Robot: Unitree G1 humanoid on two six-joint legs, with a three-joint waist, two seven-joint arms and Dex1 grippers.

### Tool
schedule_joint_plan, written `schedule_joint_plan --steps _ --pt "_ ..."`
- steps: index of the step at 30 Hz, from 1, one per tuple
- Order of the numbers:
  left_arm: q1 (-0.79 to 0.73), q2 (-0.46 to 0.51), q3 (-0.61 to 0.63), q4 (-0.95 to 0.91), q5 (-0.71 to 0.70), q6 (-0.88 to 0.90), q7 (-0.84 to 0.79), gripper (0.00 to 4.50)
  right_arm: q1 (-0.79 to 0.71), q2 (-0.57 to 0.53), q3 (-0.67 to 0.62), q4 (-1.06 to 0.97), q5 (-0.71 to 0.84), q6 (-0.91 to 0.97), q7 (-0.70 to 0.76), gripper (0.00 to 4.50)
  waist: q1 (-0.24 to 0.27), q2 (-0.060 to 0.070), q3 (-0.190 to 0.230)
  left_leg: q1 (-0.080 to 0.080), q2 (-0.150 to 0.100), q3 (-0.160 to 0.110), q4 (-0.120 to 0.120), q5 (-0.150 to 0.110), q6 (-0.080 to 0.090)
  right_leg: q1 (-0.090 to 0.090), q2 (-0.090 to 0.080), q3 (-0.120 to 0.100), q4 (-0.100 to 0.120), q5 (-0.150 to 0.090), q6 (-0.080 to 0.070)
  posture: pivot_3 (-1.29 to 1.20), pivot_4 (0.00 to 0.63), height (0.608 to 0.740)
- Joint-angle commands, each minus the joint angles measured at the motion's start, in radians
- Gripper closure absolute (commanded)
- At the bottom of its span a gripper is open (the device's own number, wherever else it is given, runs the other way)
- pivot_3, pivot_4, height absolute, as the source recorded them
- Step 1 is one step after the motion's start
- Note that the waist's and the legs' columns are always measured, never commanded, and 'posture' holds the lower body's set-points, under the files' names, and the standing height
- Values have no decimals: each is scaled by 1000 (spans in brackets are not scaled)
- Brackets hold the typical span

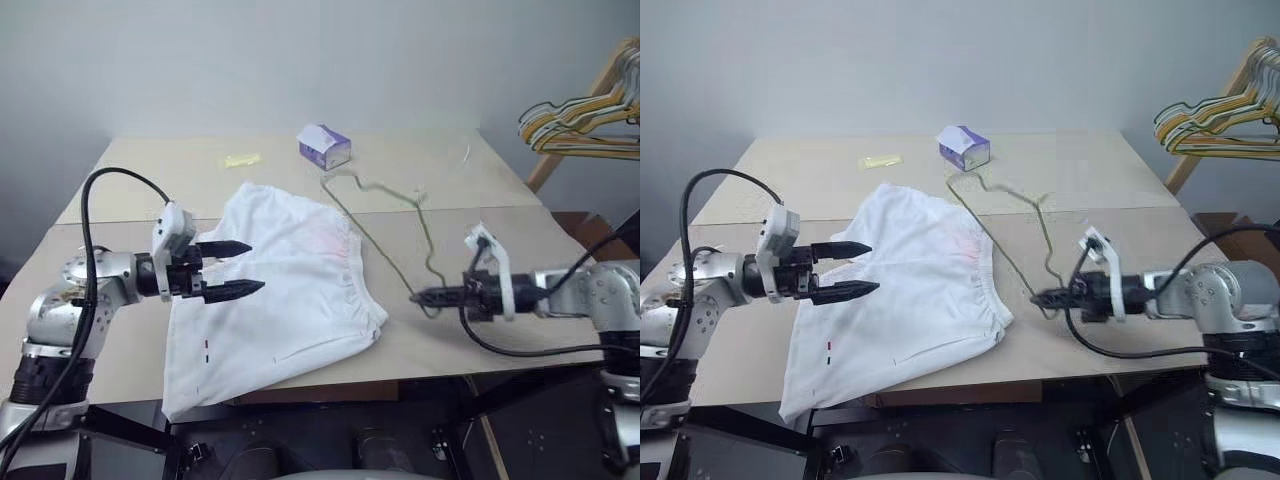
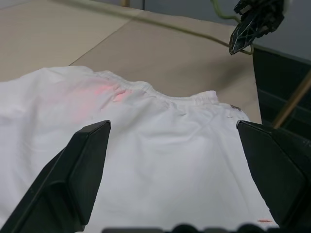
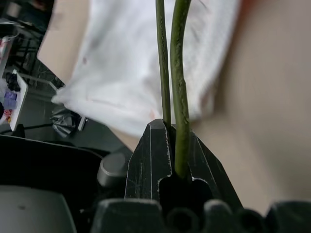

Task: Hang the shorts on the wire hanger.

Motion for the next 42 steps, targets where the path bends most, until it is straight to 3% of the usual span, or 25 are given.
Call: schedule_joint_plan --steps 1,11,20,30,42 --pt "3 11 -18 -56 33 -36 1 17 25 -75 49 57 -23 -14 112 4500 -3 0 0 0 0 0 0 0 0 0 0 0 0 0 0 -65 0 740" --pt "50 6 -43 -94 57 -50 6 17 32 -136 206 206 -190 -159 273 4500 -4 0 0 1 0 0 1 0 0 1 1 1 1 0 1 -55 0 740" --pt "62 9 -43 -97 65 -54 14 17 -54 -56 228 283 -246 -204 344 4500 -4 1 0 1 0 0 2 0 0 1 1 2 1 1 1 -36 0 740" --pt "84 9 -45 -108 73 -58 30 17 -121 -23 347 346 -352 -269 459 4500 17 1 0 1 0 0 2 0 0 1 1 1 1 1 1 -7 0 740" --pt "88 -19 -77 -91 119 -90 50 17 -361 119 509 682 -564 -403 624 4500 21 1 0 1 0 0 3 0 0 1 1 1 2 1 0 16 0 740"
